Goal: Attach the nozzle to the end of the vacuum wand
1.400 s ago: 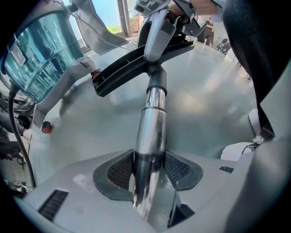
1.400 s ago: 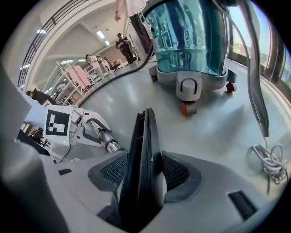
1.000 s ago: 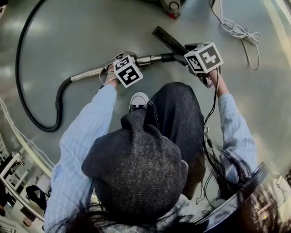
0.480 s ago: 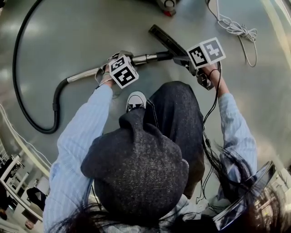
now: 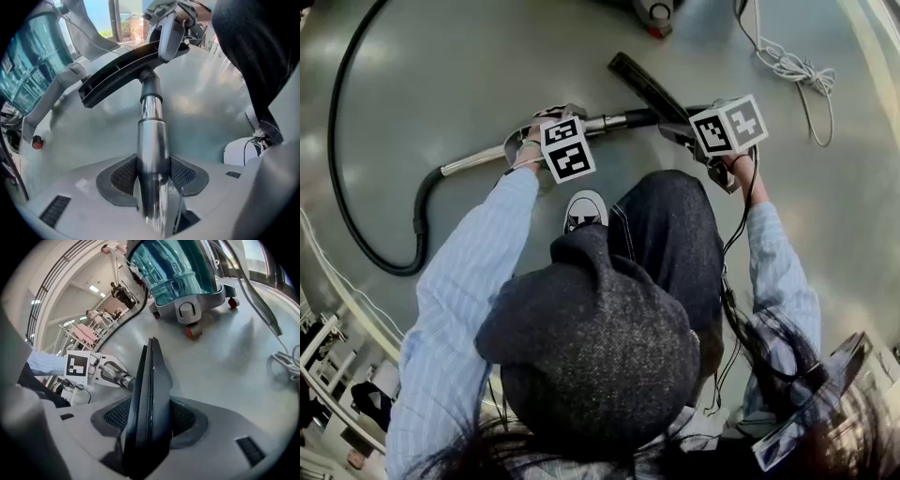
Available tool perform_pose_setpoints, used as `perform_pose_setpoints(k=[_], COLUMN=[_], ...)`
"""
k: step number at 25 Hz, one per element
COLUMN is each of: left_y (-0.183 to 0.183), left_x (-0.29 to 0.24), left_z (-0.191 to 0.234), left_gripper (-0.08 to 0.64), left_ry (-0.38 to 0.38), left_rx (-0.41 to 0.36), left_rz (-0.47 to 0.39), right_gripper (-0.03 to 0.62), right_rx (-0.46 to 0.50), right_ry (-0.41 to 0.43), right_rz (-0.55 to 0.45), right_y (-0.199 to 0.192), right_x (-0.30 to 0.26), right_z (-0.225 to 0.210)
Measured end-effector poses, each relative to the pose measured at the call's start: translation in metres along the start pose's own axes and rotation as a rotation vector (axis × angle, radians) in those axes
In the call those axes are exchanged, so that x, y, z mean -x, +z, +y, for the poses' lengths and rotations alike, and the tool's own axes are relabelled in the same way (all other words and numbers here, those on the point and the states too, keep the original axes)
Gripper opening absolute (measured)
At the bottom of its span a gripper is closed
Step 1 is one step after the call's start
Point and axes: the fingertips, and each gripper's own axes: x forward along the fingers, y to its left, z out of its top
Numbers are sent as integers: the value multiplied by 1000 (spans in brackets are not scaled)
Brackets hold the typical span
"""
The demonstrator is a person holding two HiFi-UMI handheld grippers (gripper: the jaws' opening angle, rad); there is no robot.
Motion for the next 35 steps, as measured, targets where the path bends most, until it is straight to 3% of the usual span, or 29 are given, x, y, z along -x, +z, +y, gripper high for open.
perform_pose_setpoints(k=[5,10,13,19,21,25,27,29,32,35], left_y=[-8,-11,-13,-11,-8,2,9,17,31,43], left_x=[3,13,15,40,54,85,99,109,120,120], left_z=[1,6,4,8,10,22,29,37,46,42], left_gripper=[195,196,197,196,196,195,193,168,29,17], left_ry=[-9,57,108,236,250,230,231,257,303,285], left_rx=[133,206,192,36,89,299,368,404,434,447], left_rz=[-77,-83,-69,-31,-82,-234,-293,-342,-425,-473], right_gripper=[236,247,247,247,247,245,245,245,245,244], right_rx=[48,36,61,115,104,75,88,113,138,149], right_ry=[-56,-91,-113,-154,-142,-92,-96,-99,-86,-67], right_rz=[29,-78,-95,-130,-175,-294,-343,-378,-416,-435], right_y=[-12,-2,-6,-9,-8,4,11,19,33,43], right_x=[-5,14,26,49,58,75,80,84,86,82], right_z=[-1,-2,-1,3,7,21,26,33,46,57])
